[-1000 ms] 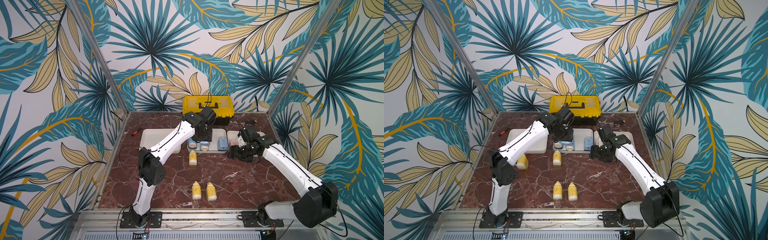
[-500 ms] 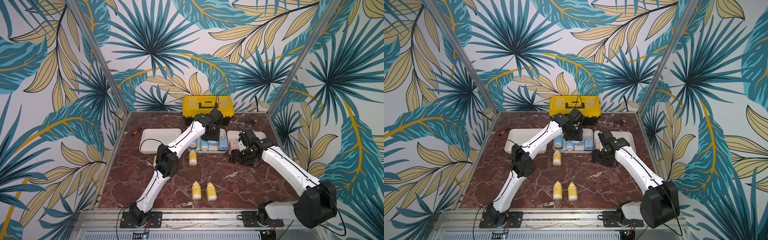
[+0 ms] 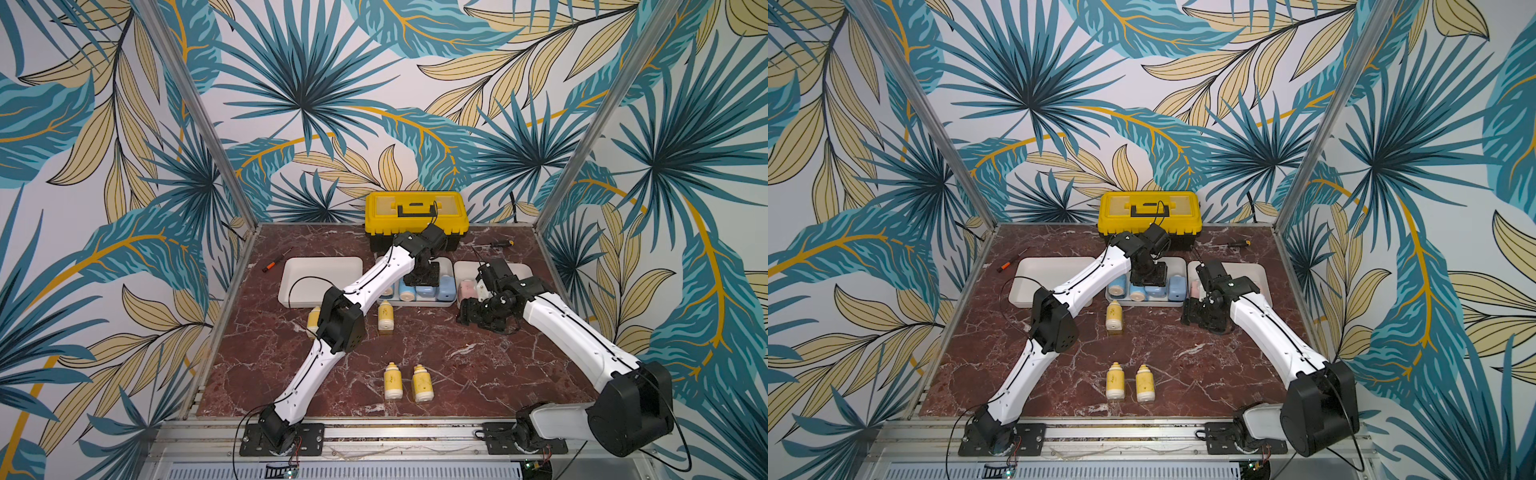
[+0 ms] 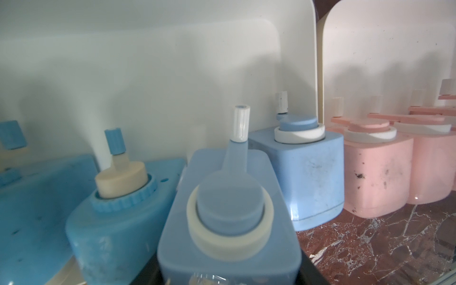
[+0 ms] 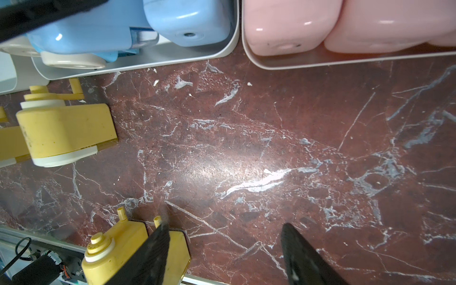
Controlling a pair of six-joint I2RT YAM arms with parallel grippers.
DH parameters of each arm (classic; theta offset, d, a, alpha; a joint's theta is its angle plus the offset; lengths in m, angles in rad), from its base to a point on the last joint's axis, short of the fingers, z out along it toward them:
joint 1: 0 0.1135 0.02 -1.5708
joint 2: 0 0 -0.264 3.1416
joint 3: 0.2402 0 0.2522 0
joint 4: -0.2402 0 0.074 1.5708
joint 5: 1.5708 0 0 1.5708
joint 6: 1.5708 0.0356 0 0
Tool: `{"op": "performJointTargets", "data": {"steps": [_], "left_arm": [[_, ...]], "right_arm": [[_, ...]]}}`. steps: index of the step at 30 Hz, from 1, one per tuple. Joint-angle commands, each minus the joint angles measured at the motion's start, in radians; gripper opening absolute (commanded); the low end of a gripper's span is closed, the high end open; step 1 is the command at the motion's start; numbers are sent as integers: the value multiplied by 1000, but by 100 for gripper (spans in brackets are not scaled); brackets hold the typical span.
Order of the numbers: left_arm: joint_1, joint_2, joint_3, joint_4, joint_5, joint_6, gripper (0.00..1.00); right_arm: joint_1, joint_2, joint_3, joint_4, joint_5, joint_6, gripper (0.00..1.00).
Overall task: Place the pencil sharpeners by color into the storage box
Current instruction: Place the pencil sharpener in the storage box.
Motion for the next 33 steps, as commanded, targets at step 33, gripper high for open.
{"op": "performJointTargets", "data": {"steps": [33], "left_arm": [[-20, 68, 28, 6, -2, -61, 55]], "right_arm": [[-12, 13, -51, 24, -26, -2, 73]]}}
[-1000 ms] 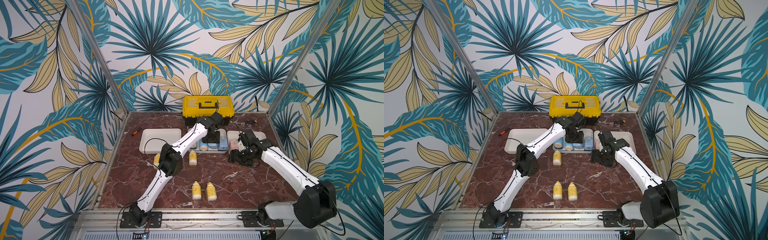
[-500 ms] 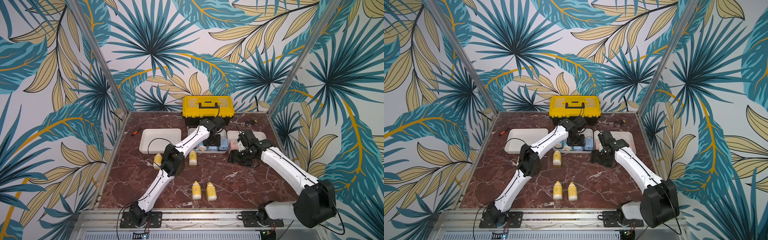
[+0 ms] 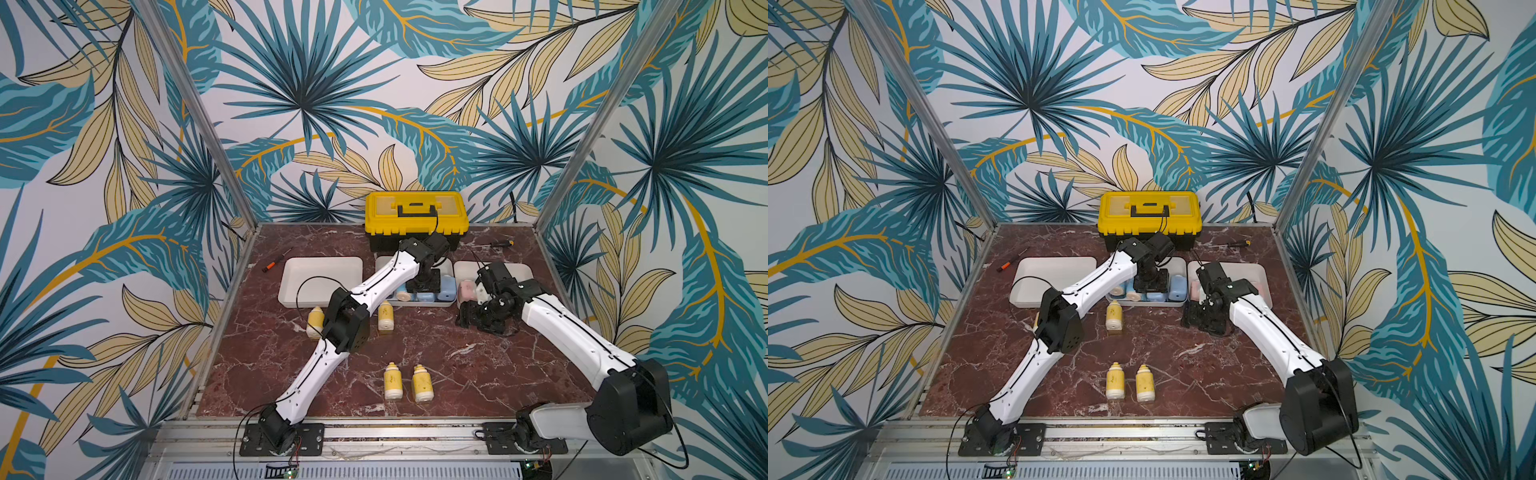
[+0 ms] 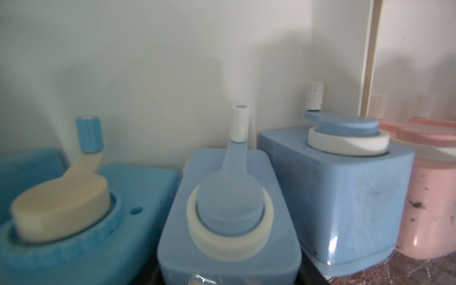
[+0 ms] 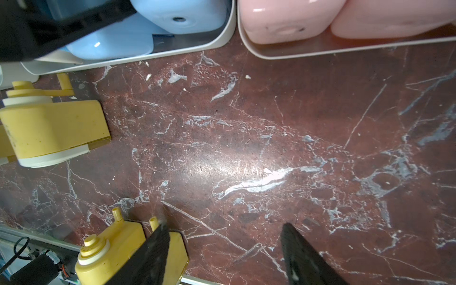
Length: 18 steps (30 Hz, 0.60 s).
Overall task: Place the pencil sharpeners by color into the storage box
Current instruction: Place the pencil sharpener in the storage box.
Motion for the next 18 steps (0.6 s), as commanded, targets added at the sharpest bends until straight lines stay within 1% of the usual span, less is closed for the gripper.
{"op": "performJointTargets", "data": {"steps": [1, 3, 8, 12, 18], "left_arm": [[-5, 6, 30, 0, 5, -5, 57], [-5, 8, 30, 0, 5, -4, 62], [-4, 9, 33, -1, 13, -6, 67], [-2, 9, 36, -1, 17, -9, 69], [5, 7, 58, -1, 45, -20, 69]], "right_arm": [[-4, 7, -18, 1, -11, -2, 73], [-6, 5, -19, 2, -14, -1, 73], [-6, 6, -21, 4, -16, -2, 73], [-6, 7, -21, 7, -18, -1, 73], [-7, 7, -23, 8, -19, -1, 73]]}}
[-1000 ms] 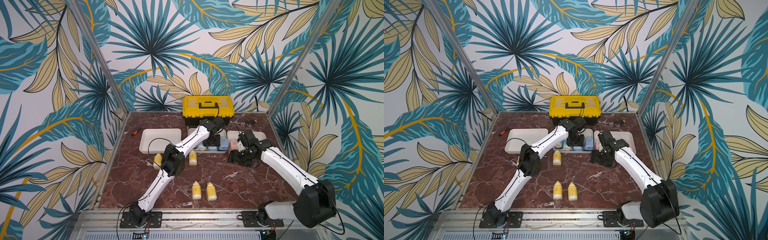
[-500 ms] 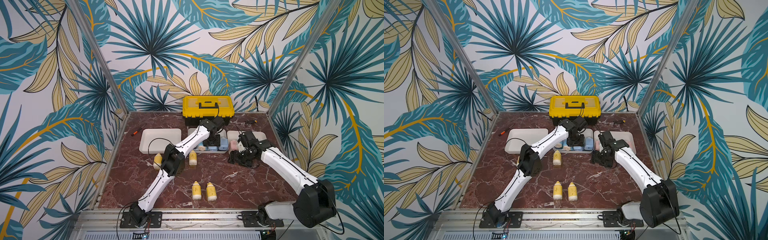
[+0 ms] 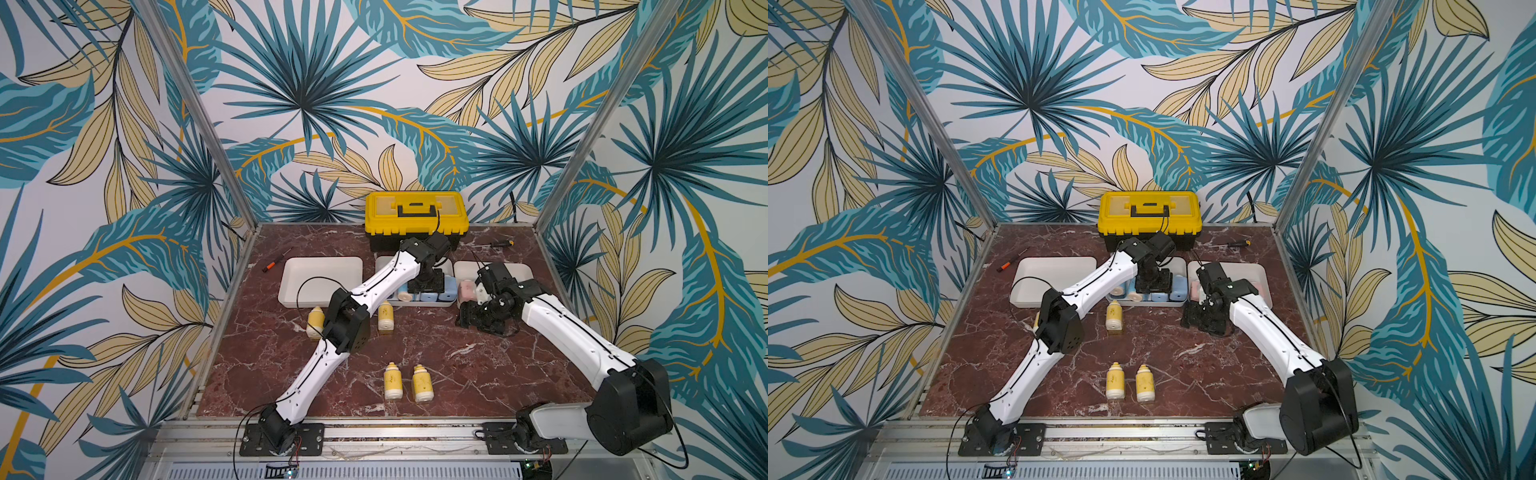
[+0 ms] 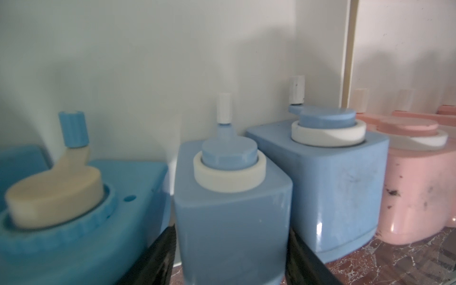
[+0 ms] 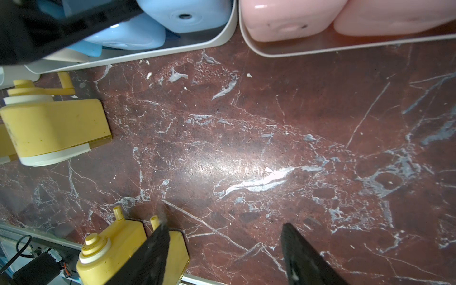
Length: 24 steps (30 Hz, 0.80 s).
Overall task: Place the pencil sharpeners by color into the storage box
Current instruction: Place the pencil sharpener in the storage box.
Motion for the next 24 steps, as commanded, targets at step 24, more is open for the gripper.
{"op": "performJointTargets", "data": {"steps": [24], "left_arm": [[39, -342, -100, 1, -216, 79, 40]], "right_arm": [[-5, -26, 5, -6, -23, 20, 73]]}}
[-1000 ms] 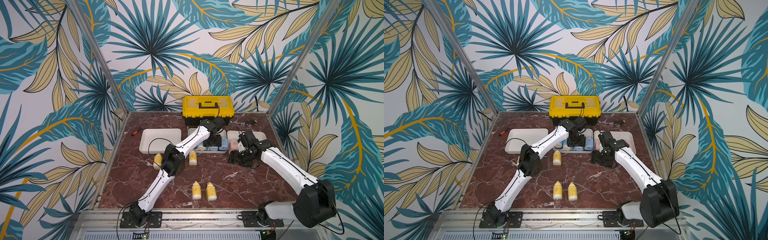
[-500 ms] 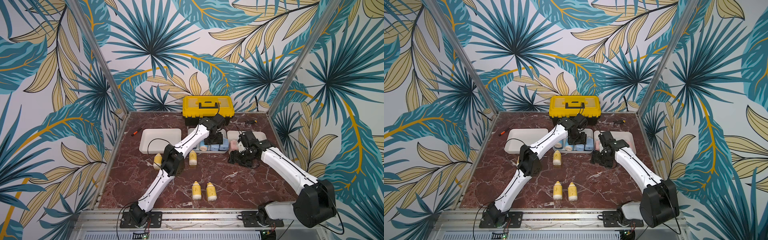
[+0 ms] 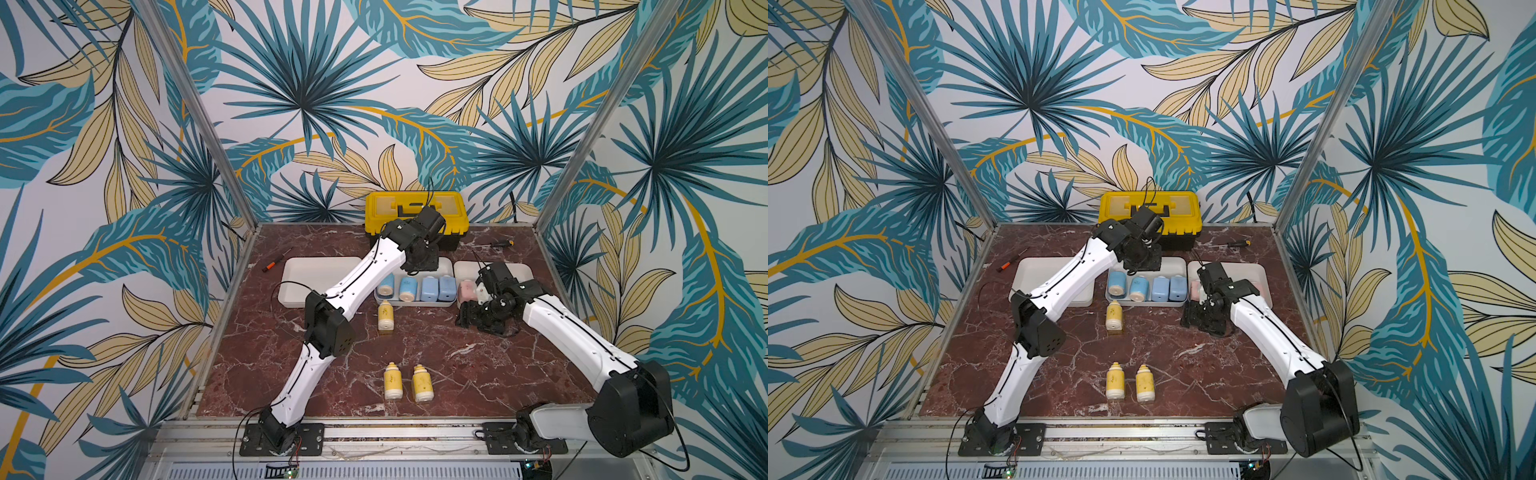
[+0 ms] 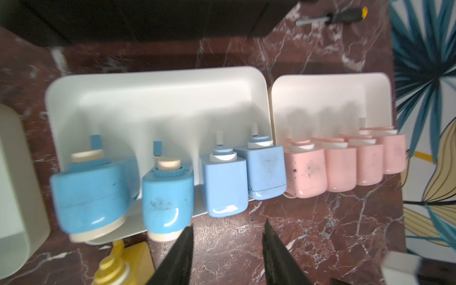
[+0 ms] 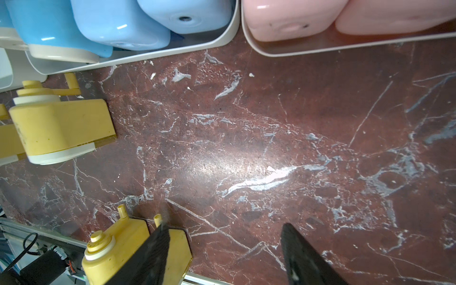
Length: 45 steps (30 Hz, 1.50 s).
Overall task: Place the pencil sharpeners by color into the storage box
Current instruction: Place the pencil sharpener in the storage box, then adjust the pencil sharpener in the storage box.
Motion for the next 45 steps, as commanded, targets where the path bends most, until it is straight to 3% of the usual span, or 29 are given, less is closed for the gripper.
{"op": "performJointTargets", "data": {"steps": [1, 5, 11, 18, 23, 33, 45], "left_arm": [[29, -90, -90, -1, -96, 37, 37], [101, -166, -234, 0, -64, 39, 33], [163, -207, -360, -1, -59, 90, 41], [211, -125, -375, 0, 24, 157, 67], [208, -66, -329, 0, 72, 165, 76], [208, 7, -311, 0, 71, 151, 78], [208, 77, -253, -1, 81, 143, 67]], "right_arm": [[-2, -18, 7, -6, -9, 12, 73], [-2, -15, 13, -9, -12, 14, 73], [-2, -4, 10, -15, -9, 15, 73], [-3, 2, 5, -16, -7, 15, 73], [-1, 12, -8, -12, -6, 17, 73], [-2, 31, -5, -5, -12, 10, 73], [-2, 36, -10, -2, -12, 9, 73]]}}
